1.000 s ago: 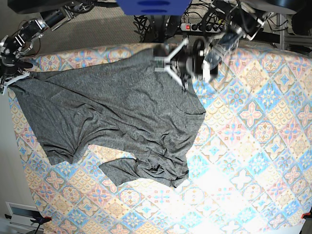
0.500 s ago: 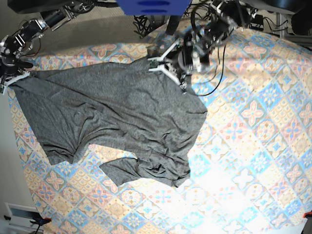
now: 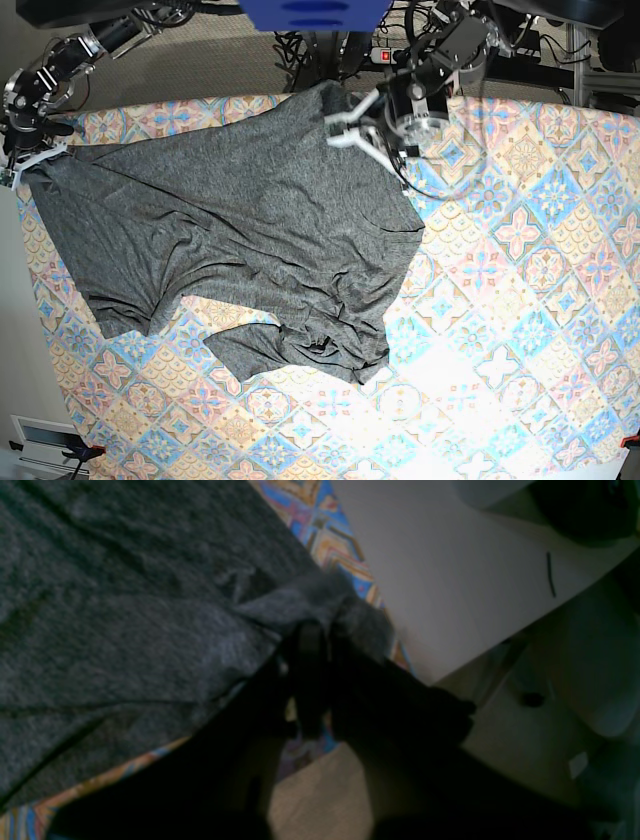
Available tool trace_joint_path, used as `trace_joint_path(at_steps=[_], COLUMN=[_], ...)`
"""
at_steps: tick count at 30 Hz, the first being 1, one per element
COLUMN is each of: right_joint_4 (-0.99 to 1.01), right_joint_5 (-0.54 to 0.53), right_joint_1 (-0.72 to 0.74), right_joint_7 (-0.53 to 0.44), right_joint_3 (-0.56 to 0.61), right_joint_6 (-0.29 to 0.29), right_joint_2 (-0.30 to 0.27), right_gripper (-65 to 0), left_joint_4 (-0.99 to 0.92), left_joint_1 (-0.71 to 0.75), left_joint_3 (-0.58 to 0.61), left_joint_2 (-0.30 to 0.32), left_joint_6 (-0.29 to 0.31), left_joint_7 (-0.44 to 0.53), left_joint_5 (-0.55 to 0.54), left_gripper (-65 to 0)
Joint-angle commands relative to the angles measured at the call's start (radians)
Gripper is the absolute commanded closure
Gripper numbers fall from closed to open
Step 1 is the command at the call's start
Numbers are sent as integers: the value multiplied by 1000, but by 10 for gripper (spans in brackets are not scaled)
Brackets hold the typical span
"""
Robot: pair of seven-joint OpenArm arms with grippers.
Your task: Layout the t-shirt on the table in an organized manner, then fold the t-shirt properly
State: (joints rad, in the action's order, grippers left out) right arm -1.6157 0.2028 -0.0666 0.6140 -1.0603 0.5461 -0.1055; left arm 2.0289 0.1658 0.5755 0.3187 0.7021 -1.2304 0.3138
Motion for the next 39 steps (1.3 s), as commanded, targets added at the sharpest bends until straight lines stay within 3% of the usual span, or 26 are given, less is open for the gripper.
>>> trace_joint_path(at_steps=[1,4,11,18,28,32,39], right_joint_4=[-21,-21,-13,-13,-13,-13,-13], right_joint_5=[-12,-12,-12,-12,-12,-12,-10], right_joint_1=[9,9,9,9,9,7,7], right_joint_7=[-24,-24,-21,-19,-18,-18,-18], right_joint_3=[-2,-1,1,2,2,2,4], right_joint_6=[-5,-5,-5,-5,-5,-5,-5], right_joint_2=[-21,-21,-21,-21,-20,-20,-20], right_gripper=[-22,-22,-23,-23,-23,-23,-23], left_joint_4=[19,19,19,16,-81,-126,-122], left_joint_1=[-2,-4,-2,-5,-42,-65,-71], left_joint_3=[-2,-4,-4,-2,-1,1,28], left_joint_2=[1,0,-2,-5,-80,-88,-86], left_joint_6=[-4,-4,-4,-4,-4,-4,-4], left_joint_7=[-1,-2,-30,-30,-39,-104,-114], left_joint_5=[-3,-3,-3,-2,2,-3,-3], left_gripper=[-28,-33,-141,-189,-188,-188,-189])
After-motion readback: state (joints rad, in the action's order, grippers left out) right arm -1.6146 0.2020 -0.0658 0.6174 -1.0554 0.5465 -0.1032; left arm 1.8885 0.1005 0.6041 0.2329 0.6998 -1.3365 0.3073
